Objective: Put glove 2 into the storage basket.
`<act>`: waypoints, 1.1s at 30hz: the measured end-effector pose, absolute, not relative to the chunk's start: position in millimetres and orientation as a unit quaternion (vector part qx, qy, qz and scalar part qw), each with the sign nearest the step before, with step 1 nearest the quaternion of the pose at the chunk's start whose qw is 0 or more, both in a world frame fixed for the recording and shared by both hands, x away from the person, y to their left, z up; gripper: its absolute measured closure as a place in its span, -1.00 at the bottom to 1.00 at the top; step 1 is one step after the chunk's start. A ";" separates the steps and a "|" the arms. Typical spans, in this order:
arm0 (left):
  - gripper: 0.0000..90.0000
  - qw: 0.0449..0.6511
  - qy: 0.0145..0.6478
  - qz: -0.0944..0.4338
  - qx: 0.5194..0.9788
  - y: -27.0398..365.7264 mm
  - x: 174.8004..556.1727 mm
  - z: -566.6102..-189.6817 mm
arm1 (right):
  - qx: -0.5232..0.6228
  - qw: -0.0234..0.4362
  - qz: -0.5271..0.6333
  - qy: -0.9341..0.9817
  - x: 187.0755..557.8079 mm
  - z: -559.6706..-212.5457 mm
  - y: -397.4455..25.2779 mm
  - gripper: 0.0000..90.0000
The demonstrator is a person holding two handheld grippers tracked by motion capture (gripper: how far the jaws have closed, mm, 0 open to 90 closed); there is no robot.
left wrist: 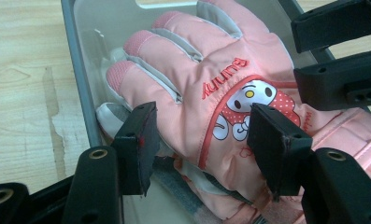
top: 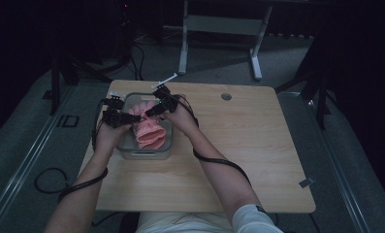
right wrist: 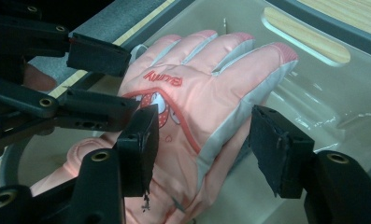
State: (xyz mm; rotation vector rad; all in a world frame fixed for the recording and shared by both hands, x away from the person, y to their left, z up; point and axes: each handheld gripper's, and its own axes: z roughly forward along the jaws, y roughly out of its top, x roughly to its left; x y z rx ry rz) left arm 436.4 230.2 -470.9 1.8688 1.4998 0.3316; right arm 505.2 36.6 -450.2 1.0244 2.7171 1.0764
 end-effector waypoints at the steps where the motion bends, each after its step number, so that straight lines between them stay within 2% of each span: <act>1: -0.05 0.356 0.579 0.128 0.723 230.2 435.5 -469.7 | 0.330 0.023 0.350 0.876 504.9 -449.5 35.6 -0.07; 6: -0.12 0.369 0.567 0.135 0.724 226.1 427.6 -459.8 | 0.321 0.026 0.358 0.877 498.8 -443.4 30.6 -0.13; 11: -0.32 0.380 0.551 0.129 0.732 219.6 419.8 -453.8 | 0.315 0.026 0.370 0.873 494.7 -440.2 22.8 -0.23; 13: -0.52 0.384 0.538 0.124 0.740 215.9 416.6 -453.0 | 0.313 0.029 0.375 0.872 492.8 -438.6 18.7 -0.31; 16: -0.62 0.385 0.529 0.138 0.744 209.8 411.2 -451.4 | 0.308 0.027 0.379 0.872 491.5 -437.9 15.3 -0.40; 17: -0.72 0.389 0.526 0.144 0.743 208.5 409.2 -450.1 | 0.302 0.019 0.389 0.870 489.4 -437.1 11.8 -0.52; 20: -0.98 0.397 0.516 0.156 0.743 205.7 403.9 -445.0 | 0.295 0.029 0.394 0.870 485.5 -435.6 8.8 -0.55; 27: -0.98 0.430 0.491 0.154 0.742 198.1 395.3 -439.3 | 0.290 0.038 0.401 0.868 481.0 -433.8 -1.6 -0.61; 33: -0.98 0.440 0.455 0.144 0.761 179.0 385.7 -440.5 | 0.287 0.048 0.393 0.872 476.5 -435.1 -17.3 -0.64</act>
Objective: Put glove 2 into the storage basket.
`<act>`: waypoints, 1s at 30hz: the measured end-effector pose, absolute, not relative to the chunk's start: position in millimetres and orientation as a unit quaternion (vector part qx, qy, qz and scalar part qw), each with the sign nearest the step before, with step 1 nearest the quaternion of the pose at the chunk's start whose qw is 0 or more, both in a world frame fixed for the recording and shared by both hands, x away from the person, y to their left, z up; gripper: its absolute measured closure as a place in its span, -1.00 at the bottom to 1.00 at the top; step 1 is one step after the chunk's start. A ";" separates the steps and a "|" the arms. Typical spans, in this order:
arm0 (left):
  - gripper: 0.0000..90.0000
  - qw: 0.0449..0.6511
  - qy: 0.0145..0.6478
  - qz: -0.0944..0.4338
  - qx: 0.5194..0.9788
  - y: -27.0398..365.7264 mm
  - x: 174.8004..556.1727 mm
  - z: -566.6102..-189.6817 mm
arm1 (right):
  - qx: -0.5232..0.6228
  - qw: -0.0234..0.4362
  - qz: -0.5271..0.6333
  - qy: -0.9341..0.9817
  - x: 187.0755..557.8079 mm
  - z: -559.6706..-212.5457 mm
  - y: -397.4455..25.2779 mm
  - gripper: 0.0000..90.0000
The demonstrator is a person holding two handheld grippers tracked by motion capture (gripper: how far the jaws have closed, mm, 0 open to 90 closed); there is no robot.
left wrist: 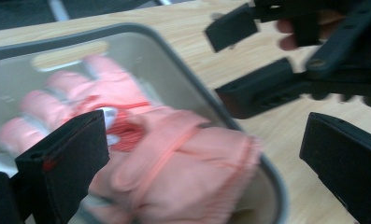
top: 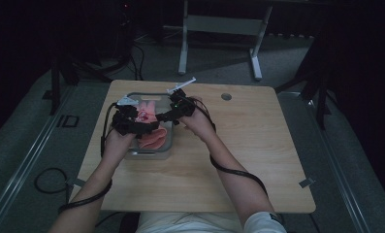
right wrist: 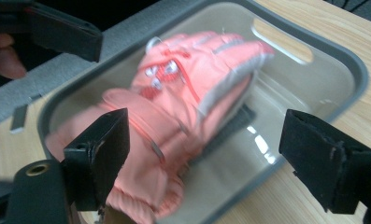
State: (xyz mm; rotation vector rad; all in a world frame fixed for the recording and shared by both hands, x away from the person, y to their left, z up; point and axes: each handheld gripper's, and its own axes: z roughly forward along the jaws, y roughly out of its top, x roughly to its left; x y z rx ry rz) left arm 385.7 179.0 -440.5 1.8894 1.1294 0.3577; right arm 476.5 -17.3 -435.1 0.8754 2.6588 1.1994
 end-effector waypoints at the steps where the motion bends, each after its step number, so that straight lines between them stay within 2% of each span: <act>1: -0.98 0.439 0.450 0.145 0.764 176.3 384.3 -440.6 | 0.289 0.047 0.393 0.872 476.2 -435.6 -19.3 -0.64; 14: -0.98 0.459 0.402 0.142 0.780 144.6 362.8 -432.5 | 0.289 0.060 0.409 0.863 465.3 -439.0 -51.2 -0.63; 23: -0.98 0.457 0.369 0.147 0.796 118.2 352.8 -439.1 | 0.290 0.067 0.409 0.862 457.5 -446.9 -74.4 -0.63; 30: -0.98 0.456 0.341 0.131 0.811 98.1 345.8 -446.5 | 0.290 0.073 0.402 0.865 450.5 -457.0 -87.1 -0.63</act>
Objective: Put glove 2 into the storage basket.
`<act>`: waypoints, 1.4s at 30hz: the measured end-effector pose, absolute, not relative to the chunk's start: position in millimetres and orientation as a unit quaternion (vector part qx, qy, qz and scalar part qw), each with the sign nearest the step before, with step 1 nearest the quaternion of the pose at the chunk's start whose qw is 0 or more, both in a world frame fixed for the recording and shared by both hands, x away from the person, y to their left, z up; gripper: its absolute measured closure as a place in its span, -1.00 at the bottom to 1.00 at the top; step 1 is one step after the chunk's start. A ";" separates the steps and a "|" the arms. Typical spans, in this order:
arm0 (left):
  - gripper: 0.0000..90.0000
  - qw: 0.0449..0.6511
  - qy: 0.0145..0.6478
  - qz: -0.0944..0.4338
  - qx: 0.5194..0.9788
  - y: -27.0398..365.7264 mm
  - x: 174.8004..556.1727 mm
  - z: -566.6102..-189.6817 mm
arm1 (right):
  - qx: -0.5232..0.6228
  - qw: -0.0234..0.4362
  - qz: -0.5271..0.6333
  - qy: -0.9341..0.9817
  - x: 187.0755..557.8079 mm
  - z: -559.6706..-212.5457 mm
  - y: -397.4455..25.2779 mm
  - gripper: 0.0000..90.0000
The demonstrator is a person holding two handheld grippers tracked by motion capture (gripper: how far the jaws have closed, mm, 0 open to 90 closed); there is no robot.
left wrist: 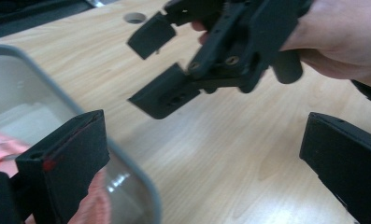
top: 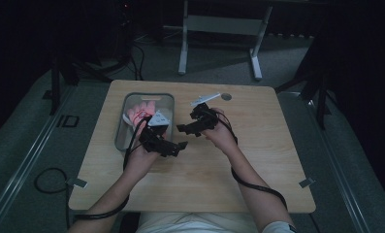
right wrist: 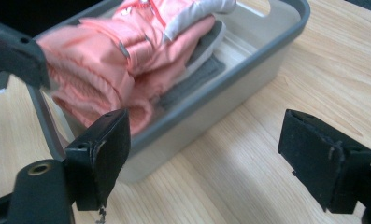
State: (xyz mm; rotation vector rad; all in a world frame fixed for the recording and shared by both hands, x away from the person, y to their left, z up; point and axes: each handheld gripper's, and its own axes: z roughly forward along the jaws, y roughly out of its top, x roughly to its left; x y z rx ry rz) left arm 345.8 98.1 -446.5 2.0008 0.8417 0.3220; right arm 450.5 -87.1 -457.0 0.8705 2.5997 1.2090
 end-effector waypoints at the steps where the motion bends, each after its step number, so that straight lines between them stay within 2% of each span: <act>1: -0.98 0.454 0.338 0.131 0.814 95.5 345.1 -447.3 | 0.292 0.072 0.403 0.864 449.8 -458.4 -89.4 -0.63; 18: -0.98 0.452 0.287 0.104 0.838 58.8 332.4 -468.8 | 0.307 0.077 0.391 0.864 434.3 -491.2 -114.7 -0.63; 32: -0.98 0.418 0.260 0.093 0.865 29.3 320.1 -510.8 | 0.306 0.090 0.383 0.867 420.0 -525.6 -139.5 -0.64; 42: -0.98 0.424 0.237 0.082 0.870 22.4 316.9 -530.4 | 0.303 0.112 0.375 0.869 414.6 -541.3 -165.0 -0.65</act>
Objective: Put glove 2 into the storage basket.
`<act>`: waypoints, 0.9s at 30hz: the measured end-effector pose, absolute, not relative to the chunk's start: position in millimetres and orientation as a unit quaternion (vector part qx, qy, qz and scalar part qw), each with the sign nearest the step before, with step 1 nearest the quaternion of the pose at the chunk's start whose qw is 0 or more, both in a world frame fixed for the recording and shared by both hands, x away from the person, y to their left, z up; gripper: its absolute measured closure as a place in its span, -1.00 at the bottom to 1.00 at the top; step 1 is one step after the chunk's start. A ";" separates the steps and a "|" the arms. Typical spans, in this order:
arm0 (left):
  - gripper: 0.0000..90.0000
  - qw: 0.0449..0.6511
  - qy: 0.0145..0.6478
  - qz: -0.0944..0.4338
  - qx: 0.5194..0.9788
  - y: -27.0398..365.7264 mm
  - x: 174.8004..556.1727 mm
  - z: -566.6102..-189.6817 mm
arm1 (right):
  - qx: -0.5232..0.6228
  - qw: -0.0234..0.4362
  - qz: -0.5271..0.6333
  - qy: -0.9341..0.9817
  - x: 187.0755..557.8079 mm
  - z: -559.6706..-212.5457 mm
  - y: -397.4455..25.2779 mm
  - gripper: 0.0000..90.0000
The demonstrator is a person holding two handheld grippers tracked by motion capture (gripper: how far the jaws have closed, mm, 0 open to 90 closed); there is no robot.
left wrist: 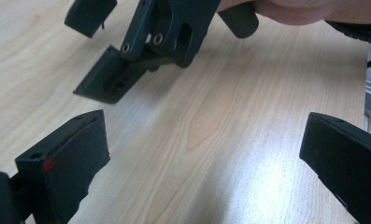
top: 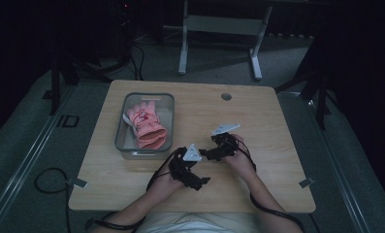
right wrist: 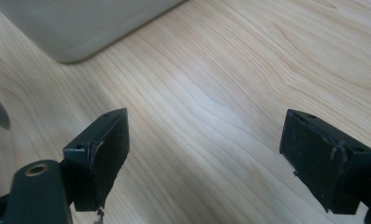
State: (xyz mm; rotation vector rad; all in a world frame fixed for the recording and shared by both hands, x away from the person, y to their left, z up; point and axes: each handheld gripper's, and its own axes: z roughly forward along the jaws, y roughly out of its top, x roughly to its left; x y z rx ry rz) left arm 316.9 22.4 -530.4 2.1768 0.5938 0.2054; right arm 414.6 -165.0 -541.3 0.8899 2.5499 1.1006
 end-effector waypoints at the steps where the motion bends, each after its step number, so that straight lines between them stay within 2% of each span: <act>1: -0.98 0.421 0.235 0.082 0.872 21.8 317.0 -532.3 | 0.304 0.112 0.375 0.869 414.0 -542.6 -166.8 -0.66; 18: -0.98 0.423 0.245 0.085 0.868 31.3 316.4 -557.3 | 0.330 0.133 0.376 0.855 408.3 -554.9 -201.4 -0.68; 27: -0.98 0.416 0.242 0.088 0.872 36.6 314.5 -561.2 | 0.352 0.159 0.375 0.843 407.6 -559.3 -217.4 -0.68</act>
